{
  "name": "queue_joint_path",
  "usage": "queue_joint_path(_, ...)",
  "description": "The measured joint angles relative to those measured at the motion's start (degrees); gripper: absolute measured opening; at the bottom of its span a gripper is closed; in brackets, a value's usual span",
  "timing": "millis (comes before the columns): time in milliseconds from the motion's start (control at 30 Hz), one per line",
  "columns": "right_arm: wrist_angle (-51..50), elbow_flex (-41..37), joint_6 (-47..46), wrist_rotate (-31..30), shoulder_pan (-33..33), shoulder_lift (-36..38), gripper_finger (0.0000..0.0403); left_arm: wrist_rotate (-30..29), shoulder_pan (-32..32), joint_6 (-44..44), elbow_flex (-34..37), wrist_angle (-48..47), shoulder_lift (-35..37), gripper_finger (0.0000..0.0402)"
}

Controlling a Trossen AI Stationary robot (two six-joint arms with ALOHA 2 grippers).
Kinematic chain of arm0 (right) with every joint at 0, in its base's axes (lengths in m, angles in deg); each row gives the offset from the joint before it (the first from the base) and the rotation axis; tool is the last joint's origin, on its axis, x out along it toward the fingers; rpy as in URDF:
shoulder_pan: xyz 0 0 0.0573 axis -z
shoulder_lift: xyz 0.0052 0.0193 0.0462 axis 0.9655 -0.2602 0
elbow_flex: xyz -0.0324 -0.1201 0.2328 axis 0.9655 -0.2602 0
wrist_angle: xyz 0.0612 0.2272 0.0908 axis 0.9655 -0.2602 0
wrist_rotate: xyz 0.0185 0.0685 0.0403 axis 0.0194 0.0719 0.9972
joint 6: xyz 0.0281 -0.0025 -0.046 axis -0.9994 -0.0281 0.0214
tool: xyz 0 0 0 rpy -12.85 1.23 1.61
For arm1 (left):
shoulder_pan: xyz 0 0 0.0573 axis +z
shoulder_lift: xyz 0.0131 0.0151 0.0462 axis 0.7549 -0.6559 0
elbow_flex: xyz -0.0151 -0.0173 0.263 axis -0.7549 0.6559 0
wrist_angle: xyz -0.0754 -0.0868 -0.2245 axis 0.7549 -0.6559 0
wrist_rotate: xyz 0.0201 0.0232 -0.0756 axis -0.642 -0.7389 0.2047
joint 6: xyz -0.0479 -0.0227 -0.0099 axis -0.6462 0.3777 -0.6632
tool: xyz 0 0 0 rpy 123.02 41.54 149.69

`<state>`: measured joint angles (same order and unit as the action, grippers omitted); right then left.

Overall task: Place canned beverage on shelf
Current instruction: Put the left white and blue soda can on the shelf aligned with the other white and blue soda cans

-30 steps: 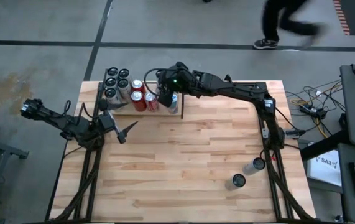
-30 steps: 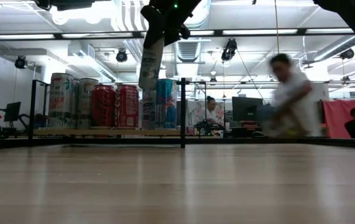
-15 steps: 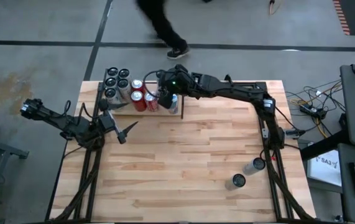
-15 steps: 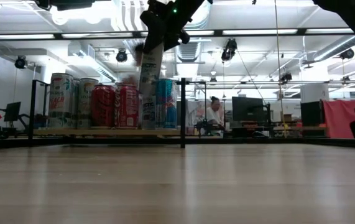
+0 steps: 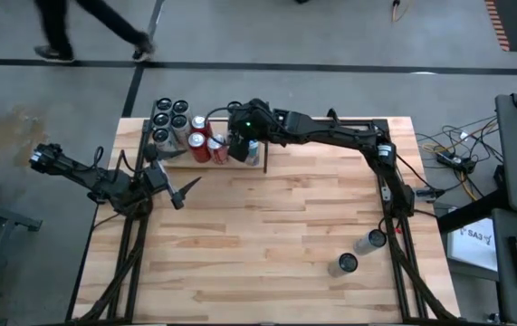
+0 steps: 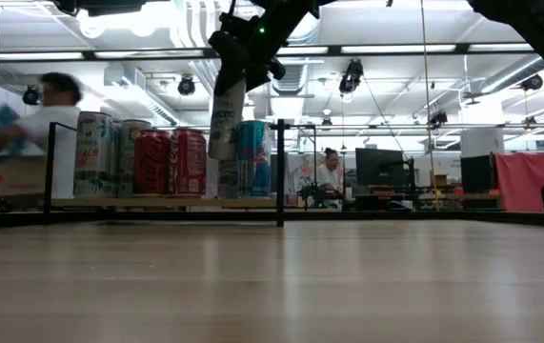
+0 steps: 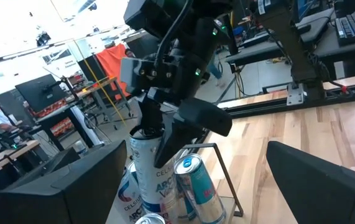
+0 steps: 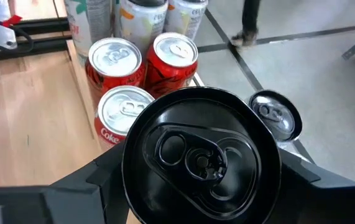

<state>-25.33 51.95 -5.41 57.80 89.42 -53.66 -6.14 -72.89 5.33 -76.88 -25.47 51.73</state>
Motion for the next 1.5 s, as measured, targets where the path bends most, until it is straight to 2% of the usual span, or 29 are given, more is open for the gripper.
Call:
queue_joint_path(767,-0.5,-2.3,-2.0,0.5,0.0,0.0,0.0244,0.1,0.0,0.3,0.0,-0.7,-0.9,0.0371)
queue_joint_path(933,-0.5,-2.6,-2.0,0.5,0.0,0.0,0.0244,2.5,0.0,-2.4,0.2,-0.6,-4.2,0.0371)
queue_joint_path(1033,-0.5,-2.6,-2.0,0.5,0.1,0.0,0.0244,6.7,-0.1,-6.3,1.5,0.0,-7.5,0.0371)
queue_joint_path(1133,-0.4,-2.6,-1.9,0.5,0.2,0.0,0.0244,9.8,-0.1,-9.5,4.7,3.6,-10.5,0.0371)
queue_joint_path(1367,-0.5,-2.9,-1.9,0.5,0.2,0.0,0.0246,12.3,-0.5,-11.0,11.6,23.3,-16.6,0.0371)
queue_joint_path(1500,-0.5,-3.1,-1.9,0.5,0.2,0.0,0.0250,12.2,-0.5,-11.1,12.0,25.9,-19.7,0.0371)
